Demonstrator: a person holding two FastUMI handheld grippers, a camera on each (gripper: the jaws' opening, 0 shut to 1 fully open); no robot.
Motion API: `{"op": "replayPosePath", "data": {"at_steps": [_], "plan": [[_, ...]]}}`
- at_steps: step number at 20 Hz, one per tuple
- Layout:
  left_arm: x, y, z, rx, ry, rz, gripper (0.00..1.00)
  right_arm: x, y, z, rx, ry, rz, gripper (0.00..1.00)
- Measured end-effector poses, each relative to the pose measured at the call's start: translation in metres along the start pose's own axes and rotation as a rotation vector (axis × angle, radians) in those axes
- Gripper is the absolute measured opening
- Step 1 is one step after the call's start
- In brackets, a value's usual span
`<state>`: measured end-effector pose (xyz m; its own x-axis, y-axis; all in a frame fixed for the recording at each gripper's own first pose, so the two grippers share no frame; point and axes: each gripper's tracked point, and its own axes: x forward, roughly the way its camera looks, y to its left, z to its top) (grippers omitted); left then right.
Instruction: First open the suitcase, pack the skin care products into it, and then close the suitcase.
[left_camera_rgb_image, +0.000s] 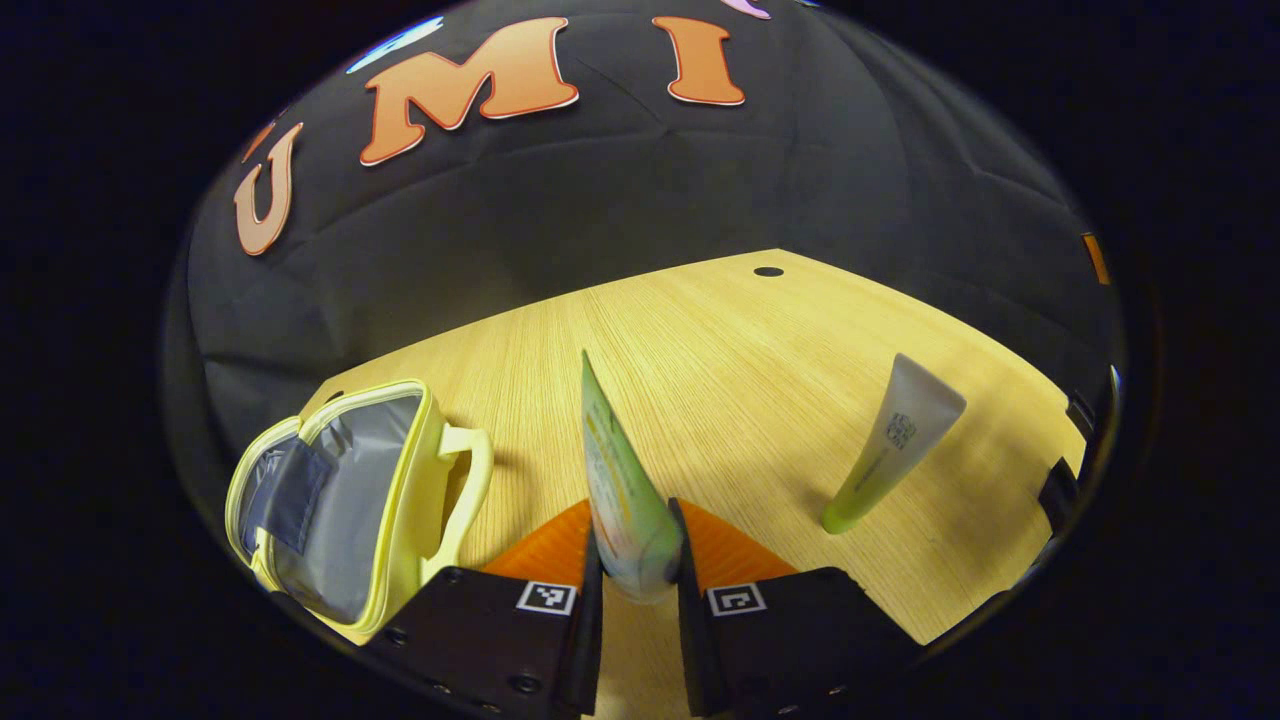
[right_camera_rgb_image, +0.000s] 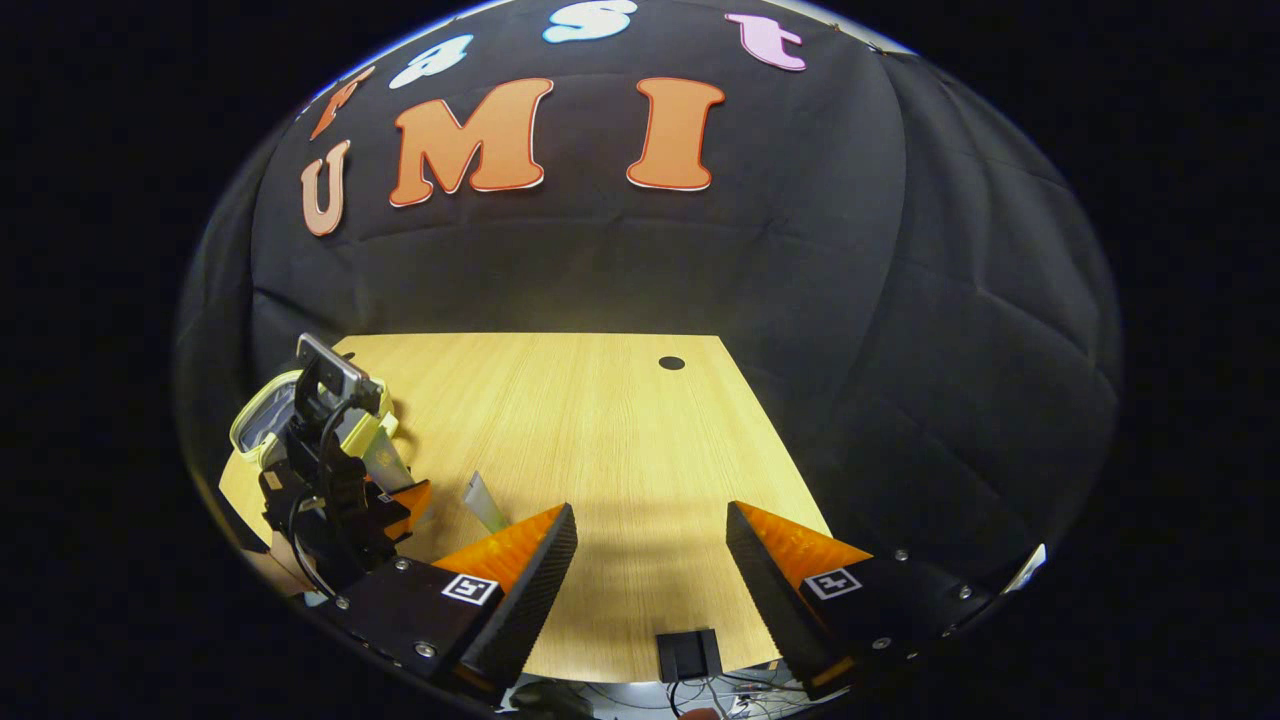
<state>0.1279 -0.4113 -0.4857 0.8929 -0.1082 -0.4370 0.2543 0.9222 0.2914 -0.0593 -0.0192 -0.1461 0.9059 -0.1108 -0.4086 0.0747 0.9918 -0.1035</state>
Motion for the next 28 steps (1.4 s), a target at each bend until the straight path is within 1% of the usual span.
{"op": "replayPosePath", "data": {"at_steps": [3, 5, 8, 11, 13, 16, 18, 20, 21, 22, 23, 24, 25, 26, 27, 28], "plan": [[-0.015, -0.005, -0.003, -0.079, 0.063, -0.089, 0.32, 0.006, 0.017, 0.008, 0.027, -0.024, 0.031, 0.96], [-0.034, -0.001, 0.005, -0.127, 0.084, -0.133, 0.33, 0.012, 0.035, 0.015, 0.038, -0.041, 0.073, 0.95], [-0.069, 0.012, 0.02, -0.174, 0.099, -0.166, 0.33, 0.026, 0.069, 0.024, 0.041, -0.072, 0.146, 0.96], [-0.099, 0.039, 0.032, -0.211, 0.096, -0.154, 0.33, 0.048, 0.107, 0.019, 0.0, -0.071, 0.221, 0.96], [-0.117, 0.059, 0.035, -0.25, 0.088, -0.132, 0.33, 0.062, 0.131, 0.005, -0.043, -0.037, 0.271, 0.95], [-0.136, 0.091, 0.032, -0.281, 0.089, -0.081, 0.33, 0.086, 0.158, -0.027, -0.091, 0.051, 0.338, 0.96], [-0.144, 0.11, 0.024, -0.297, 0.092, -0.04, 0.33, 0.097, 0.166, -0.052, -0.121, 0.116, 0.36, 0.96], [-0.151, 0.122, 0.013, -0.325, 0.095, -0.015, 0.33, 0.11, 0.168, -0.07, -0.15, 0.156, 0.357, 0.9], [-0.153, 0.126, 0.008, -0.338, 0.096, -0.004, 0.33, 0.114, 0.167, -0.076, -0.157, 0.17, 0.357, 0.83], [-0.156, 0.129, 0.005, -0.349, 0.098, 0.007, 0.33, 0.117, 0.165, -0.08, -0.157, 0.185, 0.36, 0.79], [-0.158, 0.132, 0.001, -0.362, 0.099, 0.016, 0.33, 0.119, 0.166, -0.084, -0.153, 0.198, 0.364, 0.7], [-0.16, 0.134, -0.003, -0.375, 0.101, 0.021, 0.33, 0.122, 0.167, -0.087, -0.148, 0.211, 0.372, 0.66], [-0.16, 0.135, -0.007, -0.387, 0.102, 0.025, 0.33, 0.125, 0.169, -0.091, -0.149, 0.224, 0.38, 0.58], [-0.162, 0.135, -0.01, -0.393, 0.104, 0.03, 0.33, 0.128, 0.17, -0.096, -0.156, 0.243, 0.385, 0.56], [-0.163, 0.137, -0.013, -0.396, 0.107, 0.039, 0.33, 0.131, 0.17, -0.102, -0.167, 0.259, 0.382, 0.48], [-0.164, 0.138, -0.017, -0.398, 0.112, 0.045, 0.33, 0.133, 0.168, -0.105, -0.181, 0.274, 0.378, 0.44]]}}
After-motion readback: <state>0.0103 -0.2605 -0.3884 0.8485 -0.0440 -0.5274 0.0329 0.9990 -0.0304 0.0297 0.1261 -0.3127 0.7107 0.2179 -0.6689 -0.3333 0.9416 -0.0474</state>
